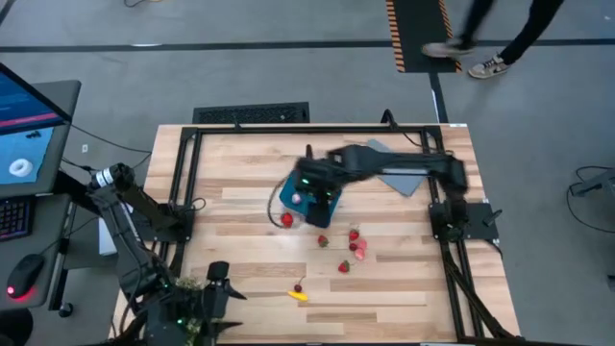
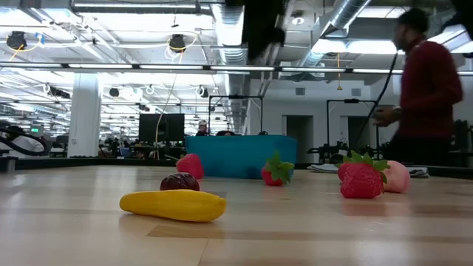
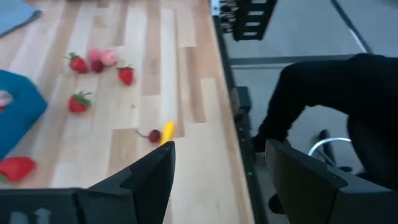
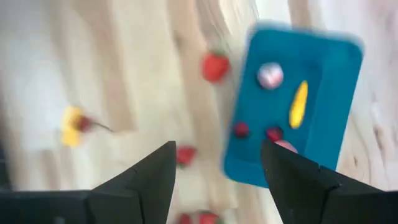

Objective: Pick and placing Produce into tupperware
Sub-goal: Put the red strawberry into the blue bin

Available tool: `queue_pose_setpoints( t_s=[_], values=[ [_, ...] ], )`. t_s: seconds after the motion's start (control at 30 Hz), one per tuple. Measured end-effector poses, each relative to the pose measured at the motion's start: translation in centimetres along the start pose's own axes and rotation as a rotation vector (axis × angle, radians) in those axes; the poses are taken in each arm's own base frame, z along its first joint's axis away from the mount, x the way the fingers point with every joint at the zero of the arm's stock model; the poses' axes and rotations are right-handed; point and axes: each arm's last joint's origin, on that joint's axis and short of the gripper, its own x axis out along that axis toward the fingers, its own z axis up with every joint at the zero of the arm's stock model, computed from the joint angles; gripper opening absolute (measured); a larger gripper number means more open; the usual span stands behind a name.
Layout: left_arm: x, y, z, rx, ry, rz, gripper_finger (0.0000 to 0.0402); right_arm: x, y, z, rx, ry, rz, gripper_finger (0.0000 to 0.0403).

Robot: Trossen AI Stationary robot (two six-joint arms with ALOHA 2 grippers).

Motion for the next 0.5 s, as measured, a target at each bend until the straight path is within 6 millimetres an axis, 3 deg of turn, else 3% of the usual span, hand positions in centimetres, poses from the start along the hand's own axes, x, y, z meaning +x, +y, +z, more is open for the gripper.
queue_pose_setpoints(
  t_s=[0.1, 0.3, 0.5],
  values=[
    [0.5, 0.7, 0.4, 0.022, 0.007, 0.033, 0.0240, -4.4, 4.2, -1.6, -0.034, -0.141, -0.028, 0.0248],
    [1.9, 2.5, 1.8, 0.102, -0.001, 0.089, 0.0240, -10.3, 12.2, -6.6, -0.085, -0.414, -0.160, 0.0243],
    [4.4, 5.7, 3.6, 0.060, 0.072, 0.089, 0.0240, -12.4, 18.4, -11.8, -0.108, -0.566, -0.193, 0.0240]
  ],
)
